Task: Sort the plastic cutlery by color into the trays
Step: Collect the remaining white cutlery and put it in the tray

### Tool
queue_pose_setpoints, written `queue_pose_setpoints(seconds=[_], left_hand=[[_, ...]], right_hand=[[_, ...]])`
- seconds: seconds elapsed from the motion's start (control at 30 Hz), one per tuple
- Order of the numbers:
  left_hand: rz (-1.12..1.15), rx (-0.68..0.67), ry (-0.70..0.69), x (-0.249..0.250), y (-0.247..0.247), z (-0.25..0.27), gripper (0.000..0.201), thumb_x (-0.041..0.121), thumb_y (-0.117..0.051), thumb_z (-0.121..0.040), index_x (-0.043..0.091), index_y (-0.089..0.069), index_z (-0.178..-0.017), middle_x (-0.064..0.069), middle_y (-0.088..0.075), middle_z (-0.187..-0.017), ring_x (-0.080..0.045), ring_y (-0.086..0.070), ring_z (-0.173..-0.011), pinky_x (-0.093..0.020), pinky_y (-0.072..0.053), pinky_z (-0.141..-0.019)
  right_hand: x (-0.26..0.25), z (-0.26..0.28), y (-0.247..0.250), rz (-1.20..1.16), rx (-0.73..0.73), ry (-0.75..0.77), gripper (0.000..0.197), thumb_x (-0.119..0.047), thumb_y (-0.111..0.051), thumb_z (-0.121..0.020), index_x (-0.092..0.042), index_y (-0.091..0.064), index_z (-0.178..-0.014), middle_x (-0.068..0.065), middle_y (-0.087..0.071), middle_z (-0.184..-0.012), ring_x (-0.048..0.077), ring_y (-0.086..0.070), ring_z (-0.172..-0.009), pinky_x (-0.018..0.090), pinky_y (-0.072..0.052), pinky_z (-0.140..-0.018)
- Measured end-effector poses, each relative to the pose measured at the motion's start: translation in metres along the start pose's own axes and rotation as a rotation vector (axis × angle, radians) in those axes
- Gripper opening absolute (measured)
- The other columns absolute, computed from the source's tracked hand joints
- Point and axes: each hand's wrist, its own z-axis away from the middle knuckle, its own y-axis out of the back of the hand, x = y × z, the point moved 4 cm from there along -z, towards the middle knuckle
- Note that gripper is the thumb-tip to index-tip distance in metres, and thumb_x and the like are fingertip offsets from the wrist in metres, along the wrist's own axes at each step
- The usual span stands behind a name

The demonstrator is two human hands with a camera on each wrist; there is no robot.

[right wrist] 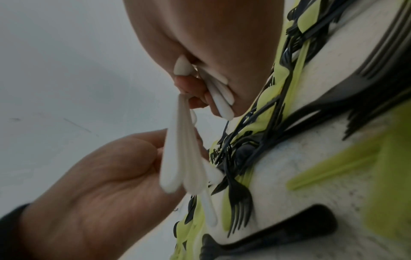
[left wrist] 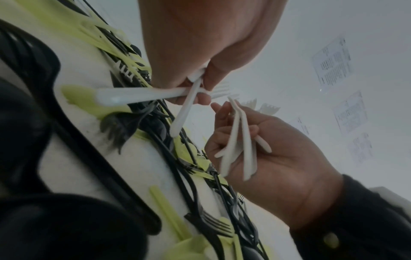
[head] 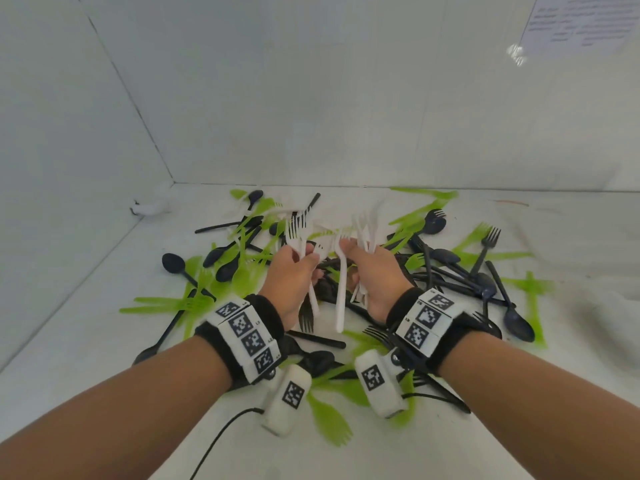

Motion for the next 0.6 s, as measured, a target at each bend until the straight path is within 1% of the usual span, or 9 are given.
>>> queue_pose_setpoints(seconds=[0.07,0.13,0.2,0.23,0.33,0.43,0.5,0.57,0.6], left_hand=[[0.064,-0.014,-0.01,0.003,-0.004,0.0,0.008,0.005,-0.058,-0.101,0.005,-0.063,-0.107,-0.012,-0.068,-0.097,-0.02,-0.064,-0.081,-0.037,-0.059,-0.084],[0.113,-0.084,-0.004,0.007,-0.012,0.004,0.009,0.005,-0.059,-0.1,0.0,-0.064,-0.106,-0.015,-0.069,-0.091,-0.027,-0.066,-0.081,-0.045,-0.06,-0.08],[0.112,-0.135,0.01,0.01,-0.019,0.008,0.009,0.006,-0.06,-0.1,0.0,-0.065,-0.105,-0.018,-0.071,-0.089,-0.03,-0.069,-0.078,-0.044,-0.061,-0.075],[0.102,-0.159,0.015,0.01,-0.021,0.01,0.011,0.006,-0.058,-0.101,0.001,-0.066,-0.107,-0.02,-0.072,-0.093,-0.029,-0.071,-0.081,-0.043,-0.061,-0.077],[0.093,-0.232,0.032,0.006,-0.024,0.013,0.018,0.005,-0.054,-0.103,0.003,-0.066,-0.116,-0.021,-0.073,-0.111,-0.03,-0.073,-0.097,-0.045,-0.06,-0.089],[0.041,-0.251,0.016,0.006,-0.02,0.013,0.018,0.011,-0.054,-0.104,0.007,-0.068,-0.115,-0.018,-0.074,-0.11,-0.028,-0.073,-0.099,-0.042,-0.06,-0.09],[-0.074,-0.204,-0.021,0.007,-0.014,0.01,0.017,0.021,-0.056,-0.105,0.01,-0.067,-0.113,-0.013,-0.074,-0.102,-0.023,-0.072,-0.088,-0.038,-0.061,-0.086],[-0.154,-0.146,-0.045,0.007,-0.005,0.007,0.016,0.026,-0.054,-0.105,0.012,-0.062,-0.106,-0.004,-0.061,-0.082,-0.015,-0.061,-0.064,-0.032,-0.057,-0.066],[-0.198,-0.133,-0.062,0.007,-0.001,0.005,0.016,0.027,-0.053,-0.106,0.013,-0.059,-0.102,0.0,-0.053,-0.075,-0.011,-0.051,-0.056,-0.029,-0.049,-0.056]], right_hand=[[0.002,0.003,-0.003,-0.003,-0.047,0.011,0.016,-0.024,-0.064,-0.101,-0.011,-0.07,-0.093,0.004,-0.052,-0.07,0.011,-0.039,-0.047,0.024,-0.036,-0.045],[0.002,0.009,-0.007,0.009,-0.08,0.031,0.019,-0.021,-0.062,-0.101,-0.004,-0.072,-0.099,0.011,-0.061,-0.075,0.015,-0.049,-0.049,0.025,-0.041,-0.044],[-0.002,0.013,-0.007,-0.024,-0.085,0.048,0.02,-0.018,-0.058,-0.103,-0.004,-0.072,-0.097,0.01,-0.07,-0.072,0.017,-0.062,-0.052,0.025,-0.049,-0.047],[-0.004,0.013,-0.005,-0.038,-0.082,0.063,0.021,-0.017,-0.057,-0.104,-0.006,-0.072,-0.095,0.007,-0.072,-0.072,0.017,-0.066,-0.055,0.025,-0.051,-0.049],[-0.011,0.015,0.0,-0.001,-0.104,0.096,0.022,-0.019,-0.054,-0.106,-0.009,-0.071,-0.097,0.0,-0.073,-0.073,0.01,-0.064,-0.055,0.019,-0.047,-0.047],[-0.011,0.016,0.0,0.041,-0.094,0.118,0.019,-0.019,-0.053,-0.106,-0.011,-0.069,-0.098,-0.001,-0.071,-0.074,0.006,-0.059,-0.051,0.017,-0.043,-0.045],[-0.013,0.011,0.002,0.043,0.028,0.125,0.02,-0.023,-0.054,-0.106,-0.016,-0.063,-0.089,-0.003,-0.058,-0.067,0.008,-0.049,-0.048,0.022,-0.04,-0.047],[-0.014,0.002,0.009,0.039,0.164,0.111,0.02,-0.029,-0.057,-0.104,-0.019,-0.061,-0.087,-0.003,-0.048,-0.07,0.013,-0.041,-0.054,0.027,-0.038,-0.053],[-0.015,-0.003,0.011,0.027,0.191,0.099,0.018,-0.031,-0.059,-0.103,-0.019,-0.062,-0.089,-0.002,-0.047,-0.072,0.013,-0.04,-0.056,0.028,-0.038,-0.054]])
